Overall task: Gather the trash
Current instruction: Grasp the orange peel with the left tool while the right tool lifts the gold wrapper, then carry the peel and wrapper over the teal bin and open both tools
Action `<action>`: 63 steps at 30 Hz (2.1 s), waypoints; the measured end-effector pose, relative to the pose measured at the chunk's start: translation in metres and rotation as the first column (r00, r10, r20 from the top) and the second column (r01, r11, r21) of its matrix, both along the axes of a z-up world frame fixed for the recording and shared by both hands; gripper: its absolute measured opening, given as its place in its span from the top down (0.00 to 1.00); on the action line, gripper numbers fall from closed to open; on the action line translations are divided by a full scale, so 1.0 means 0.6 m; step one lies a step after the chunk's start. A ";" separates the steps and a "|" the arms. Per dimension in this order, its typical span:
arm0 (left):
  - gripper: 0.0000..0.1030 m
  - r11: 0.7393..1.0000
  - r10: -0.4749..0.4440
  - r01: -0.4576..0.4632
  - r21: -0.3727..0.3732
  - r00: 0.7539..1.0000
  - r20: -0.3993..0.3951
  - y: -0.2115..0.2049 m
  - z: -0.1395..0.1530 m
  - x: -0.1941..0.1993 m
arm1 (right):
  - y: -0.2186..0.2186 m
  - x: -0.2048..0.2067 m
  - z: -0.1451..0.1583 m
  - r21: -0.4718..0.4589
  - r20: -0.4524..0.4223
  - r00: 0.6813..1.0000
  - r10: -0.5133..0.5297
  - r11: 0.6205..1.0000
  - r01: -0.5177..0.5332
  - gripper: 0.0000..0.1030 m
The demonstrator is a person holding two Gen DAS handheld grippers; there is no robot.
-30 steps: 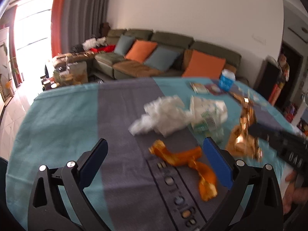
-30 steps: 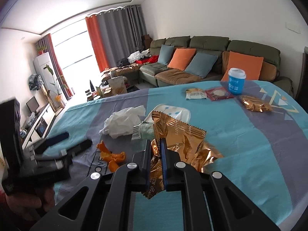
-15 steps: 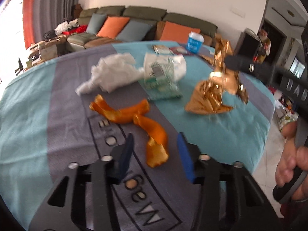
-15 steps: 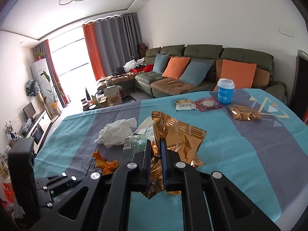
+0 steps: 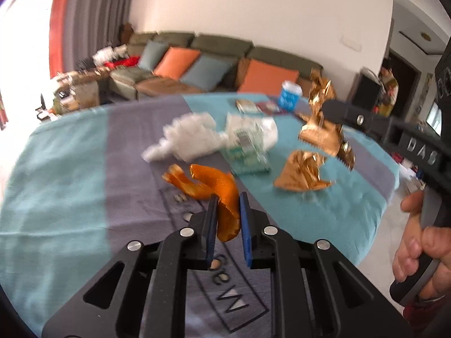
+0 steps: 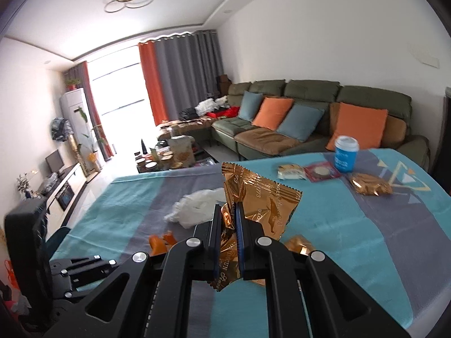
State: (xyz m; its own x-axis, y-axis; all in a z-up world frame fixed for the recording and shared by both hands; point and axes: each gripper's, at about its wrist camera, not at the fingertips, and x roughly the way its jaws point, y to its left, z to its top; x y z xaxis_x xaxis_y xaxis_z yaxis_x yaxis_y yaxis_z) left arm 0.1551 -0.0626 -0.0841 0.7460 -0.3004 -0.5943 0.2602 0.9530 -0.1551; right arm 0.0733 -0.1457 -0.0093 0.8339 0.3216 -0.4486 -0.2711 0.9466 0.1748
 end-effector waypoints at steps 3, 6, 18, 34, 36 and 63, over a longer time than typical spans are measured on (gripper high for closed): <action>0.85 0.998 0.063 -0.063 0.006 0.996 0.058 0.029 0.030 -0.018 | 0.029 -0.005 0.013 -0.004 0.025 0.999 0.049 0.999 -0.049 0.92; 0.85 0.991 0.135 -0.137 0.011 0.984 0.116 0.068 0.057 -0.040 | 0.060 -0.009 0.022 -0.008 0.044 0.994 0.101 0.995 -0.100 0.92; 0.85 0.902 0.415 -0.432 0.002 0.869 0.268 0.249 0.137 -0.138 | 0.208 -0.022 0.055 -0.050 0.100 0.938 0.332 0.943 -0.329 0.92; 0.85 0.737 0.649 -0.676 -0.025 0.697 0.305 0.429 0.179 -0.268 | 0.424 -0.038 0.080 -0.094 0.128 0.787 0.604 0.797 -0.596 0.92; 0.85 0.716 0.670 -0.698 -0.023 0.678 0.302 0.447 0.181 -0.285 | 0.452 -0.039 0.082 -0.099 0.124 0.764 0.633 0.774 -0.625 0.92; 0.85 0.572 0.820 -0.820 -0.006 0.572 0.014 0.657 -0.014 -0.261 | 0.738 -0.011 -0.036 -0.080 -0.229 0.518 0.824 0.515 -0.854 0.92</action>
